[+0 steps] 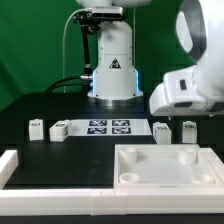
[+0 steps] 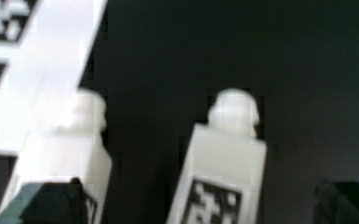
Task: Assemble one leg
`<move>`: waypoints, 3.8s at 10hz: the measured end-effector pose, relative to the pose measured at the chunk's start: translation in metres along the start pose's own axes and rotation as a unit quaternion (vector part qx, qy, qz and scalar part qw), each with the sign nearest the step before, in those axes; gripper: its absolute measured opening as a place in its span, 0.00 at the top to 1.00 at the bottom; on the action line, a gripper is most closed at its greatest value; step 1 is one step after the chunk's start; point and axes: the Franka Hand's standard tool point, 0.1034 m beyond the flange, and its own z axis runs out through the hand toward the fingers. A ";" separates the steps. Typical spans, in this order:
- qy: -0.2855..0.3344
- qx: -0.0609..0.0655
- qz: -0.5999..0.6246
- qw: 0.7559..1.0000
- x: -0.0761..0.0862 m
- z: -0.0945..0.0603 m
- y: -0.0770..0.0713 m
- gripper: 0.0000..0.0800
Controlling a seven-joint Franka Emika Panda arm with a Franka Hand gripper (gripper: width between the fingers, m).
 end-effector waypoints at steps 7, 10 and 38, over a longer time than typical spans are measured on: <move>0.010 0.004 -0.002 1.000 0.022 0.017 -0.006 0.19; 0.017 0.005 -0.002 1.000 0.025 0.022 -0.006 0.35; 0.540 0.027 -0.031 0.841 0.019 -0.169 0.075 0.64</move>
Offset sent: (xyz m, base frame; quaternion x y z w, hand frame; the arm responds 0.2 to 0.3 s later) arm -0.0026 0.0004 -0.0196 -0.0064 0.0163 0.0116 0.9998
